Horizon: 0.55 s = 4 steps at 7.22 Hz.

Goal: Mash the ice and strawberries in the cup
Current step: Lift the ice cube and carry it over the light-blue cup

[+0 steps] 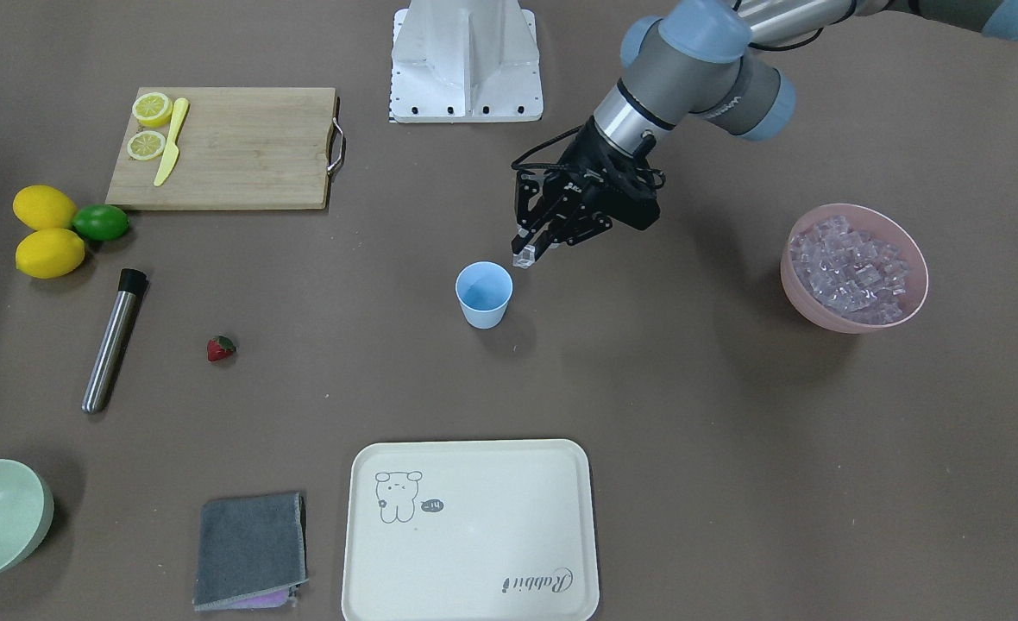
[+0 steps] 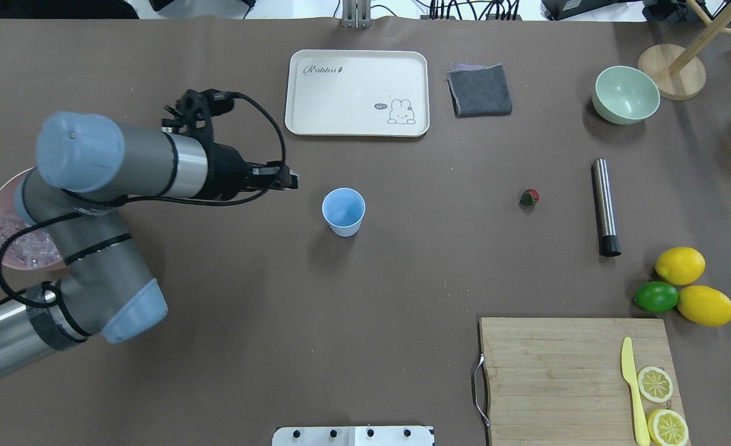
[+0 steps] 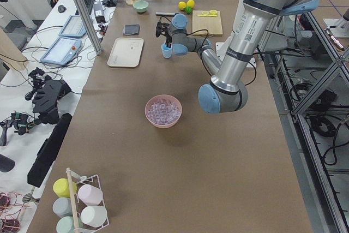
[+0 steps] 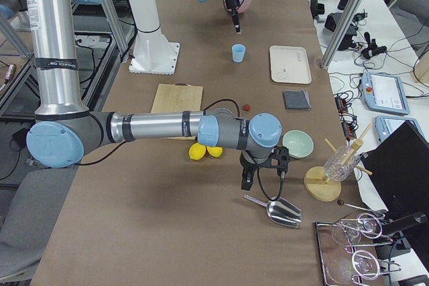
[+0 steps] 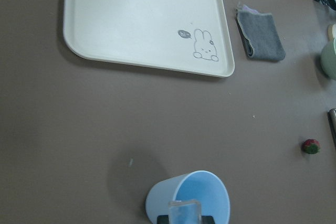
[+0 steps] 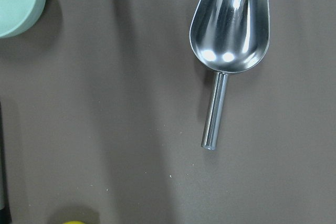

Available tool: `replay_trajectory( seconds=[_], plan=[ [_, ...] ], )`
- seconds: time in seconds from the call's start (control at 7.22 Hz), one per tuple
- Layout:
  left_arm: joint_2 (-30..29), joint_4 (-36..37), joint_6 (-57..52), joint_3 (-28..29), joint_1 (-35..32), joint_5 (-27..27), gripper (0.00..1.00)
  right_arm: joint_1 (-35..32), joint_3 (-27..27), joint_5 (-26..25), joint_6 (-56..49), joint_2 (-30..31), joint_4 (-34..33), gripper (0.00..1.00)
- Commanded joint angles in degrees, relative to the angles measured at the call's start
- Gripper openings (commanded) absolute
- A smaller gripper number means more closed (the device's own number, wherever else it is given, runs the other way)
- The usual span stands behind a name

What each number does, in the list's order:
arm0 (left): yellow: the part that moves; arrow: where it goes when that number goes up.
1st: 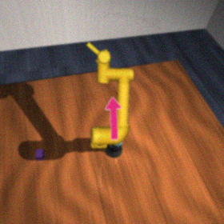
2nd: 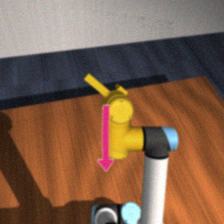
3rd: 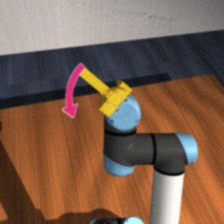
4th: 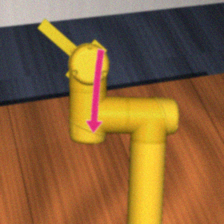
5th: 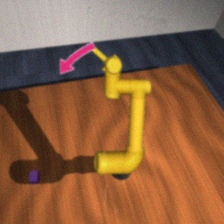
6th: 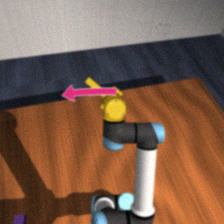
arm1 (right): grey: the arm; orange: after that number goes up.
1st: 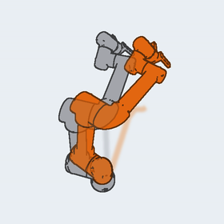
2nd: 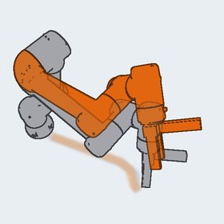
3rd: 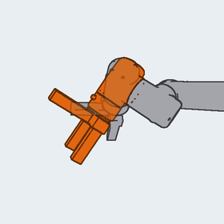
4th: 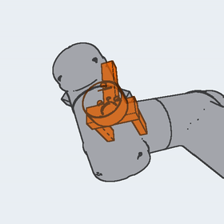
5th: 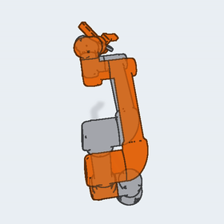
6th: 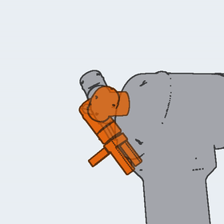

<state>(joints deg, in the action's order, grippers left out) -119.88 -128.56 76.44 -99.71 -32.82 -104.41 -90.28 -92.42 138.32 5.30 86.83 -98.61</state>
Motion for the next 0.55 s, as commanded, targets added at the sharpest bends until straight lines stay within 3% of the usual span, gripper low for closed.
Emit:
replay_trajectory(
  seconds=[0.0,0.42],
  plan=[
    [-1.66,0.95,-0.06,1.18,3.1,4.63,0.0,0.01,0.22,-0.16,0.06,-0.26,0.0,1.0],
    [-3.78,0.95,-0.24,3.47,4.26,6.67,0.0,0.01,0.31,-0.25,0.06,-0.44,0.0,1.0]
  ],
)
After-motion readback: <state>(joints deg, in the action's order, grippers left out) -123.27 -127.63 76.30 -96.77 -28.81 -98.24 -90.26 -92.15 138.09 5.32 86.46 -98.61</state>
